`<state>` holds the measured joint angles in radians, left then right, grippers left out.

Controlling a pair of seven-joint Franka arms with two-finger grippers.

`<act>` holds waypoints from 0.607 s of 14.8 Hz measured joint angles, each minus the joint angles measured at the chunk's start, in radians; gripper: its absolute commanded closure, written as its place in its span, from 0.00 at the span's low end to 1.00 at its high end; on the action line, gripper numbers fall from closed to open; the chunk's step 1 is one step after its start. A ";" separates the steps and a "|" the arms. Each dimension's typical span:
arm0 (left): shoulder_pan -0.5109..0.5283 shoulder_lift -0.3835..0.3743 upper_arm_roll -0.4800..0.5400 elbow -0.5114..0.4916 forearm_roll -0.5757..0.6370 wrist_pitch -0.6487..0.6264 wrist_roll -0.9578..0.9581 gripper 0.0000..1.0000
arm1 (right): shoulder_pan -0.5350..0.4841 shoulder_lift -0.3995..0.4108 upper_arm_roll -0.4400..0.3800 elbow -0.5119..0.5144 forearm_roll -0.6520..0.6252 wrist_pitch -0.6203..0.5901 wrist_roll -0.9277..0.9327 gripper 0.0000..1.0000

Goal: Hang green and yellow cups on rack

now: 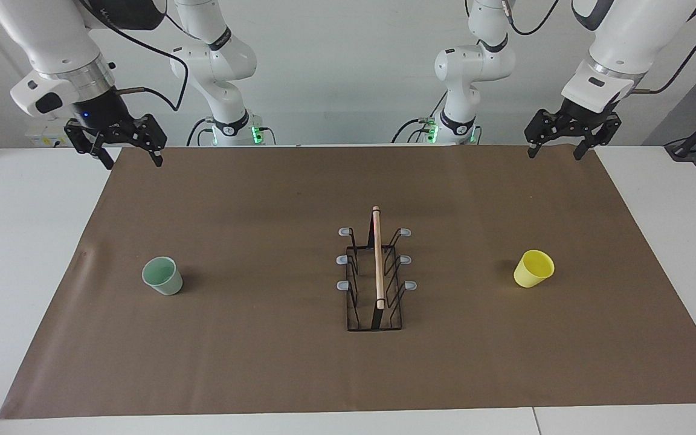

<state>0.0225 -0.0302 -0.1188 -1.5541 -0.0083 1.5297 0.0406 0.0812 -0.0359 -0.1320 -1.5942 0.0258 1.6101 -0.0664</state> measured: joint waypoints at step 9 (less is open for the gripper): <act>0.000 0.000 -0.002 -0.026 0.000 0.004 0.001 0.00 | 0.001 0.000 0.001 0.000 0.000 0.000 0.000 0.00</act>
<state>0.0225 -0.0304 -0.1207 -1.5797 -0.0083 1.5342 0.0411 0.0818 -0.0359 -0.1311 -1.5937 0.0258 1.6105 -0.0664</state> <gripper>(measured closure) 0.000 0.000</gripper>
